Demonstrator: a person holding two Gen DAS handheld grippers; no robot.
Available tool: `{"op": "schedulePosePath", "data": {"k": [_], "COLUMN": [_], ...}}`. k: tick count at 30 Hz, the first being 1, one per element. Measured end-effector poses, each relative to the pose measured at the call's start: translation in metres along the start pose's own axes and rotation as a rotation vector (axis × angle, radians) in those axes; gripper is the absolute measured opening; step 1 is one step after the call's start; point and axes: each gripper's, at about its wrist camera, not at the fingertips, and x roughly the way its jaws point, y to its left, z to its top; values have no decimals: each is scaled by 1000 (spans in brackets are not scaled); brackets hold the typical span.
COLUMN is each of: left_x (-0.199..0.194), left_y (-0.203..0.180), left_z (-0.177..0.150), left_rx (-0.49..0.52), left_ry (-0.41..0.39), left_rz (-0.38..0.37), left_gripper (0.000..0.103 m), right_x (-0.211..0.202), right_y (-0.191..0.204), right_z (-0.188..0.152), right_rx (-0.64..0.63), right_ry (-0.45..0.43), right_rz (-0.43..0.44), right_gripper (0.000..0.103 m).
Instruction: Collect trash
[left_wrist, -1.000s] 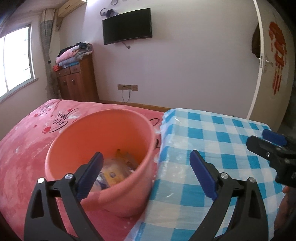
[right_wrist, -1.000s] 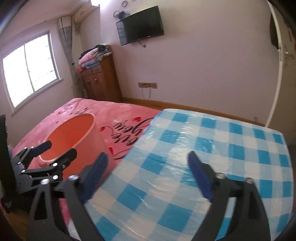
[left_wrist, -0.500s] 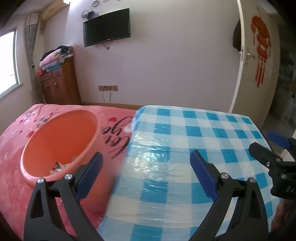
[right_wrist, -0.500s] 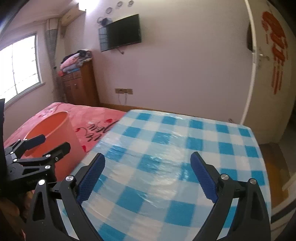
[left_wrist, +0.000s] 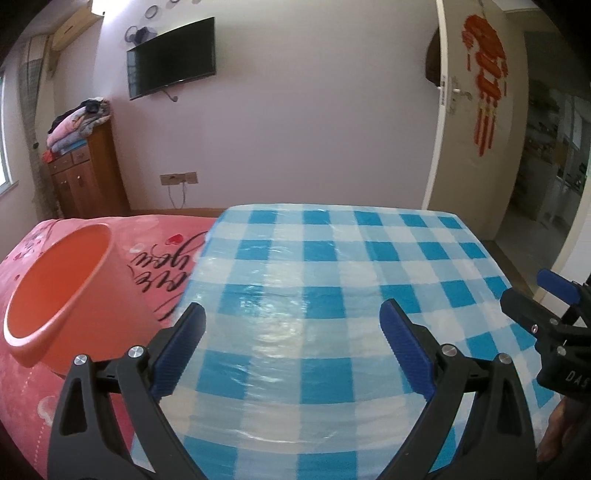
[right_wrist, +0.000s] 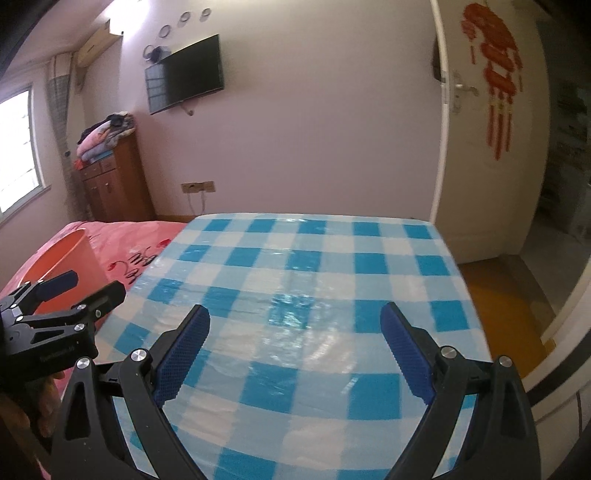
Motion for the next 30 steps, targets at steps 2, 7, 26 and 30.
{"op": "schedulePosePath", "data": {"k": [2,7,26,30], "left_x": [1,-2,-21,-27], "left_y": [-13,-37,-77,-78], "left_z": [-2,-6,-16,-17], "left_rx": [18,55,100,107], "left_ry": [3,0,-31,-45], "left_rz": [-14,-37,-96,-88], "left_gripper": [95,95,95,95], "right_x": [-4,-11,-50,-57], "right_y": [-10,-29,-71,-71], "right_z": [-3,-12,-34,-36], "right_rx": [17,41,105,103], "right_ry": [-3,-6,-78,-93], "right_rz": [-12,-46,-177,-186], "right_gripper": [92,92,92,93]}}
